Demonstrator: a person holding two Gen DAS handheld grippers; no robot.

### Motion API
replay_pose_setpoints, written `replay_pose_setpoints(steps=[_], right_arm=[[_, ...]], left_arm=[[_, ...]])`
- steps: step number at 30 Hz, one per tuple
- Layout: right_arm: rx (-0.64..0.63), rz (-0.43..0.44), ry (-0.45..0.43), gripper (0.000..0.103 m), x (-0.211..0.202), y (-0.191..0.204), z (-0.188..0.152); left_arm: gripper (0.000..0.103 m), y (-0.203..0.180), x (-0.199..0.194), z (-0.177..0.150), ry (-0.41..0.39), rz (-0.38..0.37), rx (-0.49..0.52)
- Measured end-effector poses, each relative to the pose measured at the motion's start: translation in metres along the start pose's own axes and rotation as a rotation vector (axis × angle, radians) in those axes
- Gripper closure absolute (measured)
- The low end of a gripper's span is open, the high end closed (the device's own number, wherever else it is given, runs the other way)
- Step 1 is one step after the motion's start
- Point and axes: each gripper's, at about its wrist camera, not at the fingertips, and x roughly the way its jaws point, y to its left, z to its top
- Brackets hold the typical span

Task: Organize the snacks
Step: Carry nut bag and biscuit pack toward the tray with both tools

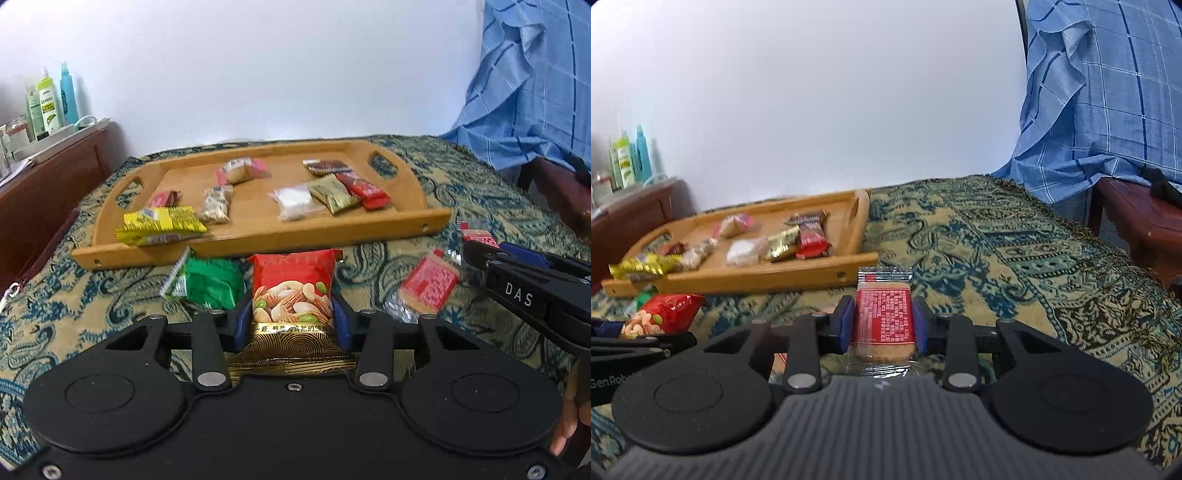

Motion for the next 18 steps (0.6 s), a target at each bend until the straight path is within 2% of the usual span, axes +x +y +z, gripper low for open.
replay_pose_setpoints(steps=[10, 18], right_arm=[[0.083, 0.108, -0.043, 0.065, 0.008, 0.001, 0.057], [0.168, 0.204, 0.021, 0.065, 0.064, -0.005, 0.095]], left_arm=[[0.061, 0.02, 0.011, 0.05, -0.03, 0.01, -0.05], [0.061, 0.044, 0.047, 0.102, -0.044, -0.011, -0.099]])
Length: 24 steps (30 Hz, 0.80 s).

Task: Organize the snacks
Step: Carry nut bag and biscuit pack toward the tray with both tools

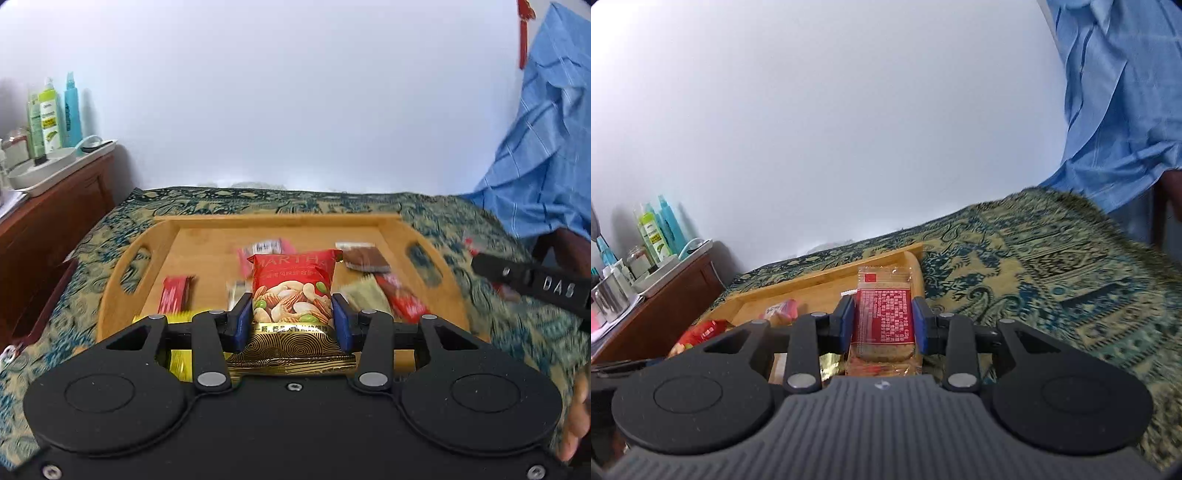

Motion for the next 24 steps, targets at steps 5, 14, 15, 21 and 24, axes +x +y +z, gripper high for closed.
replay_pose_setpoints(steps=[5, 14, 15, 21, 24], right_arm=[[0.003, 0.018, 0.046, 0.065, 0.038, -0.002, 0.016], [-0.173, -0.075, 0.124, 0.065, 0.101, 0.026, 0.02], [-0.215, -0.107, 0.135, 0.065, 0.107, 0.031, 0.017], [-0.283, -0.161, 0.159, 0.065, 0.125, 0.042, 0.013], [-0.267, -0.145, 0.184, 0.065, 0.132, 0.042, 0.011]], left_arm=[[0.061, 0.008, 0.042, 0.023, 0.046, -0.016, -0.034], [0.061, 0.007, 0.1, 0.029, 0.106, -0.008, -0.031], [0.061, 0.006, 0.104, 0.029, 0.11, -0.008, -0.028], [0.061, 0.002, 0.121, 0.023, 0.129, -0.003, -0.011], [0.061, 0.002, 0.126, 0.022, 0.133, -0.002, -0.009]])
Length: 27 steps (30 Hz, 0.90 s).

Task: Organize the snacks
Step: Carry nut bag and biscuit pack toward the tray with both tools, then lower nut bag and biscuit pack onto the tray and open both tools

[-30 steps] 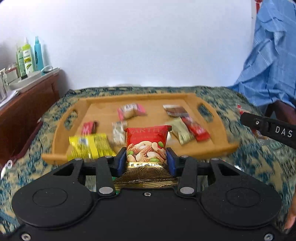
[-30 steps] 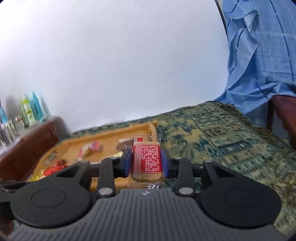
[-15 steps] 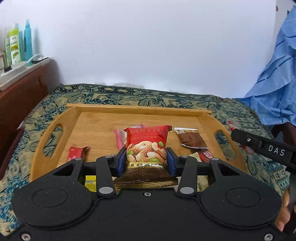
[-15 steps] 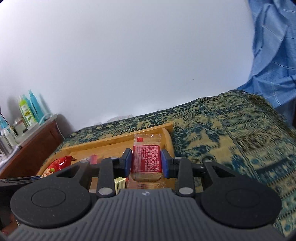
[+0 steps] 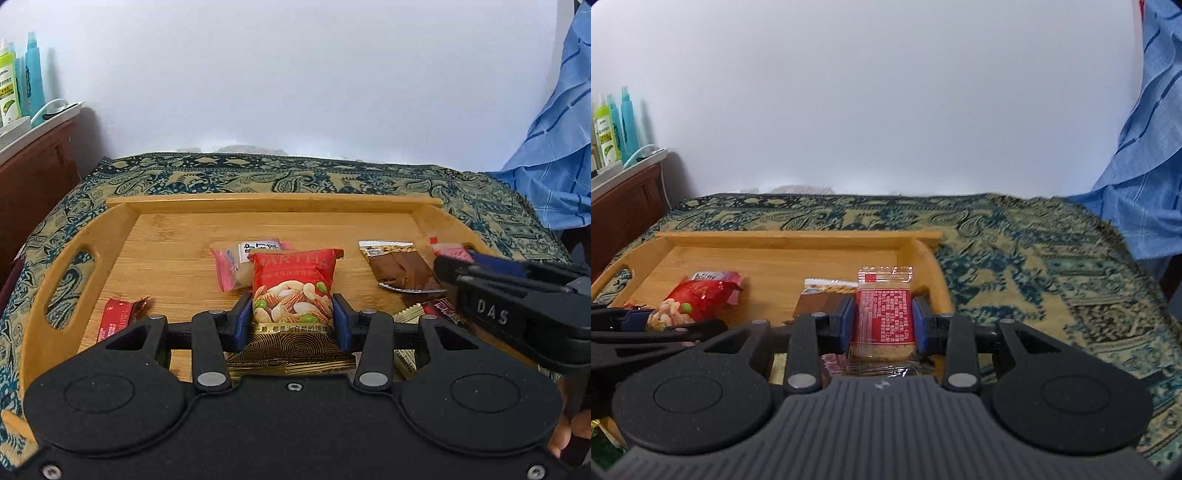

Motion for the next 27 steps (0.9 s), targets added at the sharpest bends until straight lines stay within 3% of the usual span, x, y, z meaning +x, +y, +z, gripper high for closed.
replay_pose_setpoints(steps=[8, 20, 24, 27], right_arm=[[0.08, 0.093, 0.033, 0.065, 0.007, -0.008, -0.003], [0.077, 0.111, 0.018, 0.063, 0.007, -0.008, -0.005], [0.098, 0.123, 0.004, 0.057, 0.003, -0.011, -0.005], [0.117, 0.134, -0.017, 0.043, -0.004, -0.015, -0.004]], left_arm=[[0.061, -0.001, 0.008, -0.001, 0.017, -0.017, -0.006], [0.06, -0.008, 0.011, -0.002, 0.019, -0.011, 0.013], [0.058, -0.008, 0.008, 0.0, 0.02, -0.009, 0.012], [0.05, -0.01, -0.001, 0.001, 0.005, -0.01, 0.015]])
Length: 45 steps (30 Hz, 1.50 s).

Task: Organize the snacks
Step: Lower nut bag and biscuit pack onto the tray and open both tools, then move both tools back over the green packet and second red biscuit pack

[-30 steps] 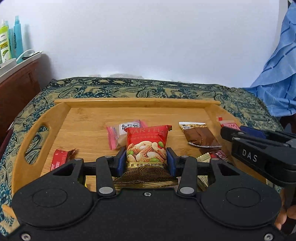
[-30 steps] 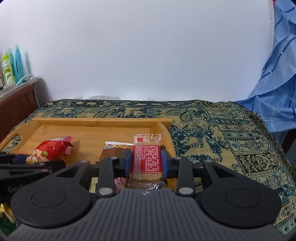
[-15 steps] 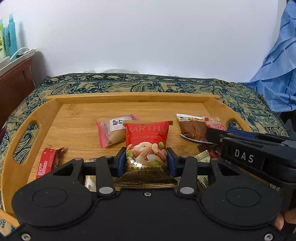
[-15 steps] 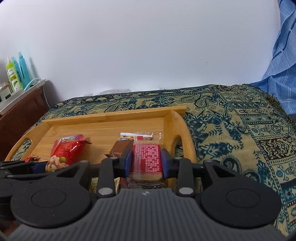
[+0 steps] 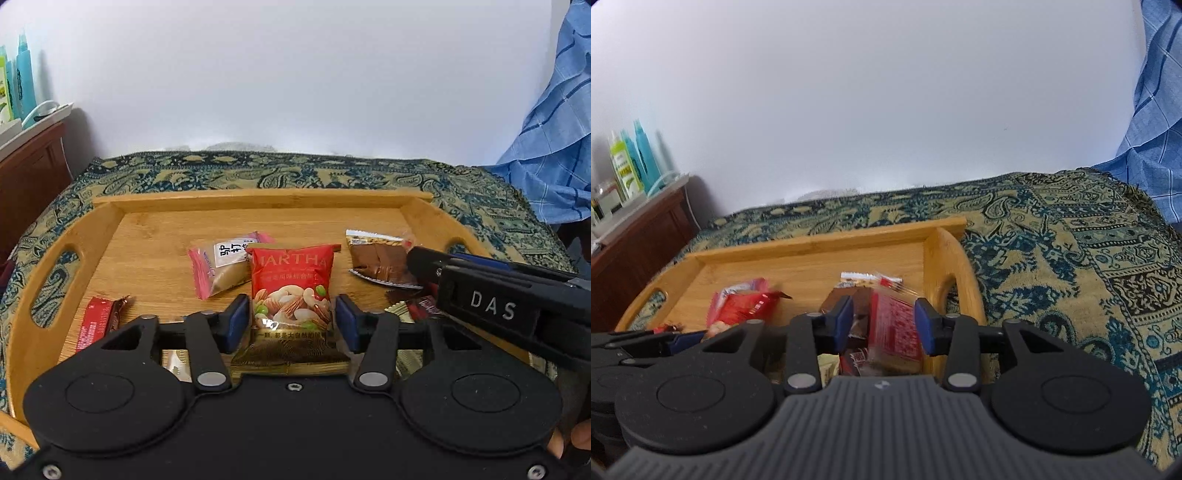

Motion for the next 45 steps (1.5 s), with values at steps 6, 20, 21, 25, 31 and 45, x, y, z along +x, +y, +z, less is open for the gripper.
replay_pose_setpoints(steps=[6, 20, 21, 25, 31, 45], right_arm=[[0.027, 0.018, -0.048, 0.036, -0.026, 0.0, 0.001], [0.093, 0.039, -0.162, 0.014, -0.117, -0.01, -0.031], [0.095, 0.039, -0.163, 0.013, -0.122, -0.009, -0.036], [0.081, 0.019, -0.168, 0.012, -0.137, -0.007, -0.056], [0.085, 0.01, -0.195, 0.006, -0.159, -0.008, -0.082], [-0.015, -0.068, -0.21, 0.001, -0.187, 0.013, -0.122]], left_arm=[[0.031, -0.002, -0.032, -0.001, -0.037, 0.001, 0.015], [0.008, 0.005, -0.127, -0.043, -0.099, -0.002, 0.042], [0.008, 0.006, -0.132, -0.048, -0.101, 0.001, 0.044], [0.007, 0.012, -0.146, -0.068, -0.103, 0.006, 0.046], [0.007, 0.019, -0.156, -0.094, -0.101, 0.007, 0.045], [0.006, 0.035, -0.16, -0.142, -0.149, 0.036, 0.047]])
